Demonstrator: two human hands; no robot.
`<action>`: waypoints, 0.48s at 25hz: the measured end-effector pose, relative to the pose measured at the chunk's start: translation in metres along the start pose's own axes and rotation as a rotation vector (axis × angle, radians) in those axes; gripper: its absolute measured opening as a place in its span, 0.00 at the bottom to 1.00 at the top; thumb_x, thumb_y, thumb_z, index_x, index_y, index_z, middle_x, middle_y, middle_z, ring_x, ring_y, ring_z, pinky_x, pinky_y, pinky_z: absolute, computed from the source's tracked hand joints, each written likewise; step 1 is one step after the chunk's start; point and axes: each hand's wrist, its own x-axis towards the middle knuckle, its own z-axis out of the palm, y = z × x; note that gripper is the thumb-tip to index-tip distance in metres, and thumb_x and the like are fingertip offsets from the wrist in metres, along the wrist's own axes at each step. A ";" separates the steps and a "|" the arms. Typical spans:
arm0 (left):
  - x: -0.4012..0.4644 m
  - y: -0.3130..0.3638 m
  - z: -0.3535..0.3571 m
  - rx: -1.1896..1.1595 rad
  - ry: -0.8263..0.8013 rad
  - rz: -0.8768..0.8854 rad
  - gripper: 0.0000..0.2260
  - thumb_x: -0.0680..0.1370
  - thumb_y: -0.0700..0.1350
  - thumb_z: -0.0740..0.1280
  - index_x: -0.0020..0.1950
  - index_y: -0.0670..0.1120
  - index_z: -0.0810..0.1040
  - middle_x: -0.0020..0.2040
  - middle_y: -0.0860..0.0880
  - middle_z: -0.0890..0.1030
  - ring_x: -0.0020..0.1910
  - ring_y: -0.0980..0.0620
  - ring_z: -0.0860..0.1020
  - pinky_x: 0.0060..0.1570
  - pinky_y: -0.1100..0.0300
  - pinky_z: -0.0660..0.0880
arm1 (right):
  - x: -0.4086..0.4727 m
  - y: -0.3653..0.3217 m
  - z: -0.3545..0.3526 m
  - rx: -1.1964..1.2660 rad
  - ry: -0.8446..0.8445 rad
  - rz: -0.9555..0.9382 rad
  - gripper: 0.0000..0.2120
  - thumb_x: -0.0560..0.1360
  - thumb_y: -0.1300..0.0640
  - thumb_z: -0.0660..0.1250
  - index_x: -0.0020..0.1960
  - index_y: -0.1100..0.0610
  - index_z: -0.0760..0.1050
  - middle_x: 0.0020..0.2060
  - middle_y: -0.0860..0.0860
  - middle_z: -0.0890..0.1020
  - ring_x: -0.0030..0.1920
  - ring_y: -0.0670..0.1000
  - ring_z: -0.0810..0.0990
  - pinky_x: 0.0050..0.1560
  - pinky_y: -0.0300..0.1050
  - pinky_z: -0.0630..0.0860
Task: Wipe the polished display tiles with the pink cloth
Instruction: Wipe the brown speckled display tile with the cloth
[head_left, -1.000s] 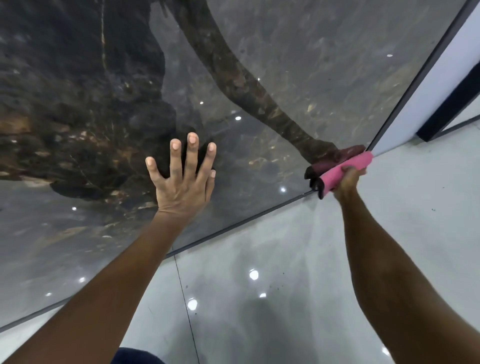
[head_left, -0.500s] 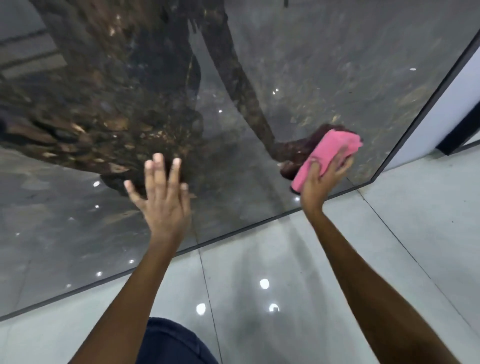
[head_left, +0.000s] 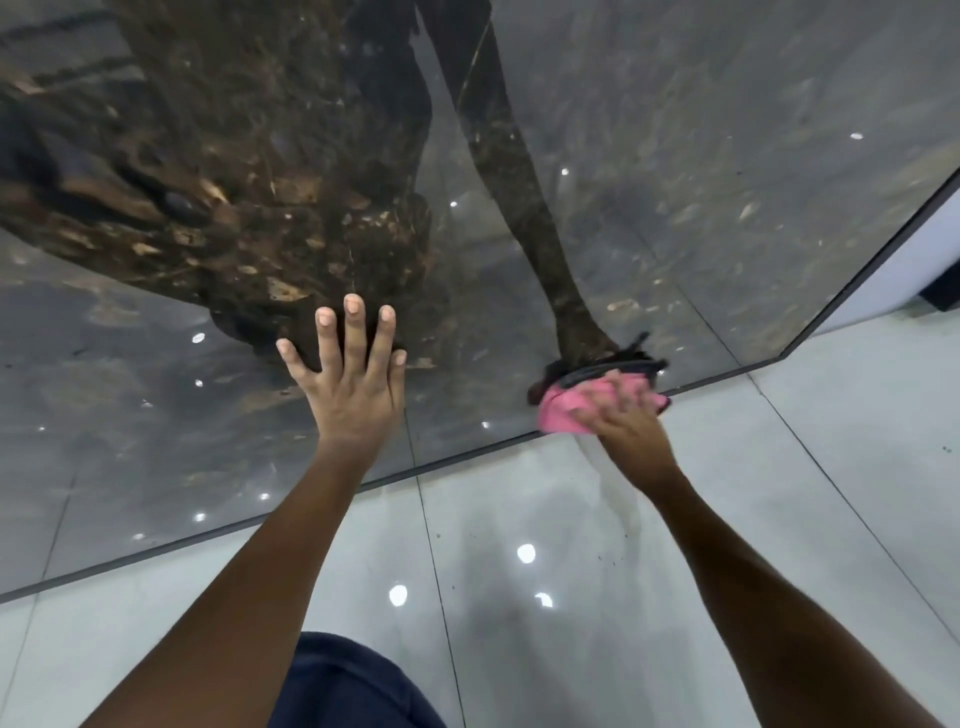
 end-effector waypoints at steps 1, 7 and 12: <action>-0.002 0.001 0.001 -0.005 0.001 -0.016 0.26 0.85 0.51 0.48 0.80 0.51 0.40 0.79 0.51 0.36 0.78 0.50 0.36 0.72 0.42 0.34 | -0.004 0.013 -0.004 0.166 0.067 0.327 0.34 0.72 0.65 0.68 0.74 0.50 0.59 0.73 0.58 0.64 0.73 0.61 0.58 0.69 0.64 0.62; -0.003 0.005 0.004 0.020 0.012 -0.032 0.26 0.85 0.51 0.46 0.80 0.50 0.39 0.79 0.50 0.36 0.78 0.49 0.36 0.73 0.42 0.34 | 0.043 -0.030 0.009 1.548 0.615 1.442 0.53 0.64 0.36 0.75 0.78 0.50 0.50 0.71 0.55 0.69 0.67 0.55 0.74 0.68 0.60 0.68; -0.005 0.006 -0.004 0.045 -0.052 -0.034 0.26 0.85 0.52 0.46 0.79 0.49 0.38 0.79 0.49 0.34 0.77 0.48 0.34 0.72 0.42 0.33 | 0.088 -0.161 -0.004 1.723 0.550 1.711 0.41 0.73 0.44 0.71 0.77 0.46 0.51 0.67 0.55 0.74 0.61 0.55 0.78 0.61 0.57 0.76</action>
